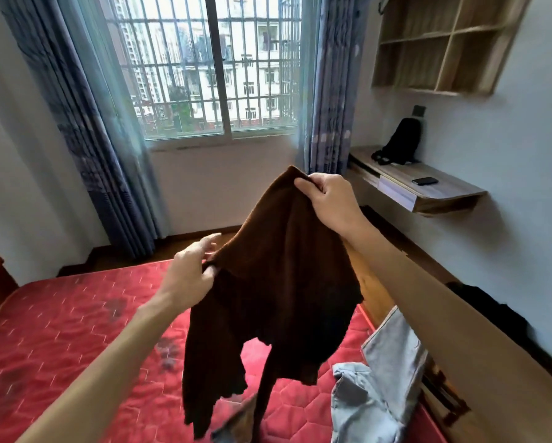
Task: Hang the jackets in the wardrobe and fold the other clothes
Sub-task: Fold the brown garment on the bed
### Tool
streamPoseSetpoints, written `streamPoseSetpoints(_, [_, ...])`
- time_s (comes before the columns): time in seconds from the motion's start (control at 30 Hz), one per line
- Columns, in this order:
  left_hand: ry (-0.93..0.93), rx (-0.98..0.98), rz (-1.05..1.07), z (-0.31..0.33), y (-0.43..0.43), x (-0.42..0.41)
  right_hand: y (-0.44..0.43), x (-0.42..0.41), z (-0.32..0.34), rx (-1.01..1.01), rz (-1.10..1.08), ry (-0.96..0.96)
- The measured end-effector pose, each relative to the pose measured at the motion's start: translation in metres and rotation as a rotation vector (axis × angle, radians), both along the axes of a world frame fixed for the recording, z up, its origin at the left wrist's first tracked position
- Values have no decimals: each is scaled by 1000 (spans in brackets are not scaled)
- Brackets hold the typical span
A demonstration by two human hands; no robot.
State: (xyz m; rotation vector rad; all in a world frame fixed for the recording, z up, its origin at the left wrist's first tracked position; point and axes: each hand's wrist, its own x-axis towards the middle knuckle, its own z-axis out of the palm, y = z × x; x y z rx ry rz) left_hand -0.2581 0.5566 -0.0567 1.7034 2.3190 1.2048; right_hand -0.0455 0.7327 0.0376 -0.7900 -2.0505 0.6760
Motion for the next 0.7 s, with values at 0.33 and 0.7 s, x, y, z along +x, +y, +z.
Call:
streamPoseSetpoints(0.33, [-273,466,-73,55,37,82,-42,-40,15,-15,458,7])
streamPoseSetpoints(0.7, [-388,462,25,58,46,52,-24,68,-183,-744,358,-594])
